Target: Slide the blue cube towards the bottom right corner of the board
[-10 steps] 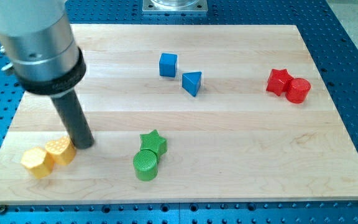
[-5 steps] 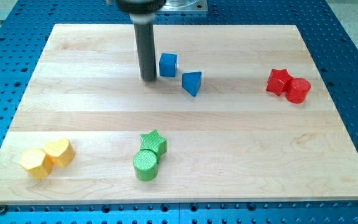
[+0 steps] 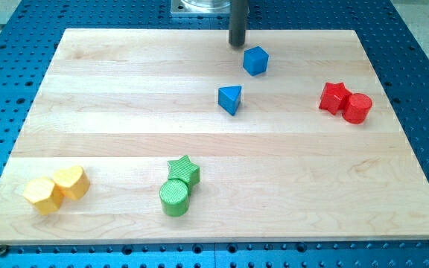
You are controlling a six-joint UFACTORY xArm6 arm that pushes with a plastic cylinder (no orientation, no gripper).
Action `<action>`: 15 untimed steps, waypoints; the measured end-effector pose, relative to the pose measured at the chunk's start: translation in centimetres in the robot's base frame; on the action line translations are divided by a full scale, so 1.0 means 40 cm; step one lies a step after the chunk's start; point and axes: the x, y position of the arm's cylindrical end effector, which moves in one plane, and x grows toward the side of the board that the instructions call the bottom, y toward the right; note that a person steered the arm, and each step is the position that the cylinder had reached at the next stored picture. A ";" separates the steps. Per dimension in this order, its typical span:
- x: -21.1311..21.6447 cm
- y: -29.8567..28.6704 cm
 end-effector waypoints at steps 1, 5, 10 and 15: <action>0.181 0.014; 0.498 0.217; 0.875 0.051; 0.853 0.318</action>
